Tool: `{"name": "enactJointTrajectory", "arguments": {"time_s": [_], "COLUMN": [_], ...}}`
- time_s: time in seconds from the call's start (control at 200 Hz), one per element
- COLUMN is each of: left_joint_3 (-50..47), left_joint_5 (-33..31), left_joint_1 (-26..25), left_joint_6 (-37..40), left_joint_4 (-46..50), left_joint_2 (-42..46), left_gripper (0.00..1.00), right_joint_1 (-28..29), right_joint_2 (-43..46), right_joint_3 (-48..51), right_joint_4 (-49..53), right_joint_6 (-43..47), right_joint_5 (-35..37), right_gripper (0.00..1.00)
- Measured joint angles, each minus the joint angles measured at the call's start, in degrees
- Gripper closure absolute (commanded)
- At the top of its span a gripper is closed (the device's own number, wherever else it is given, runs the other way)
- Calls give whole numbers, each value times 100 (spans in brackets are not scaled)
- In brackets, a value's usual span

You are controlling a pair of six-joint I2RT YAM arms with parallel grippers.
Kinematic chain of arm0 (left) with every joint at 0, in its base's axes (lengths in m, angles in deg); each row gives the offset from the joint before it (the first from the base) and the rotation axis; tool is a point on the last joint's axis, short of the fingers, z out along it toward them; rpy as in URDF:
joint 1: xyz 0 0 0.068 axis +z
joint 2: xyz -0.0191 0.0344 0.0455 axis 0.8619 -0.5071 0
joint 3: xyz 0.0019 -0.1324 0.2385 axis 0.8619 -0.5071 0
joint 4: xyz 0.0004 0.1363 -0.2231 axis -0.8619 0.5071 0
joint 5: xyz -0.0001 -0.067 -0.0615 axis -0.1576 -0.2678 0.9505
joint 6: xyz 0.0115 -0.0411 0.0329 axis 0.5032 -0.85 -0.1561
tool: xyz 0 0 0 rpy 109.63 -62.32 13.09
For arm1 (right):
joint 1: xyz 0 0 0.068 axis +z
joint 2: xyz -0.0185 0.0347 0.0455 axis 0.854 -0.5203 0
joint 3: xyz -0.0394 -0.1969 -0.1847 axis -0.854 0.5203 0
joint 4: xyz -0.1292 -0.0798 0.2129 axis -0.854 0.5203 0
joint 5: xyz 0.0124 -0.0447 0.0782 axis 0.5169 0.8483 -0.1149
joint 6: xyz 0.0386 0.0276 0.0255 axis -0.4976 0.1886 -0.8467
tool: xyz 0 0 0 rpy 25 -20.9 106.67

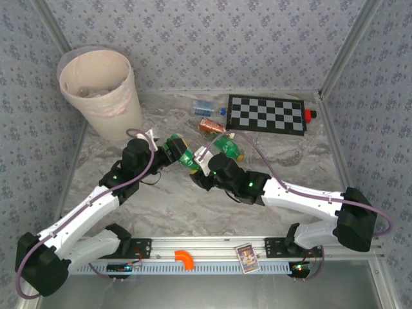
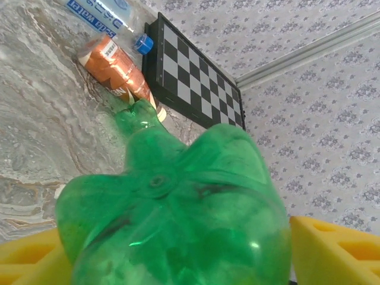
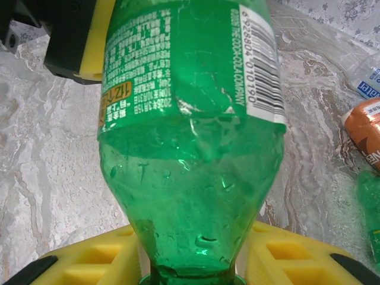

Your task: Put the plastic bottles in the bin

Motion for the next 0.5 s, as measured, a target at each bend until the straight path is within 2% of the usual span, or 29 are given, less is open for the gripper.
{"name": "enactJointTrajectory", "arguments": {"time_s": [0.095,0.265,0.39,0.415,0.45,0.5], "left_joint_3": [42,74,74,74,74,76], "left_joint_5": [105,114,111,111,109,96], "left_joint_1": [-4,-42,-59,-63,-66,-70], "left_joint_6": [-48,-4,15,22,42,68], "left_joint_4": [-61,-131,-114,-107,-94,-79], "left_joint_2": [-101,-129,-85,-59,-17,44], "left_gripper": [42,48,48,48,48,48], "right_joint_1": [0,0,0,0,0,-2], "right_joint_2": [0,0,0,0,0,0], "right_joint_3": [28,39,39,39,39,39], "right_joint_4": [-11,-31,-59,-61,-59,-59], "right_joint_6": [-2,-2,-9,-4,-9,-68], "right_joint_5": [4,50,68,70,85,105], "right_gripper": [60,58,47,44,34,28]}}
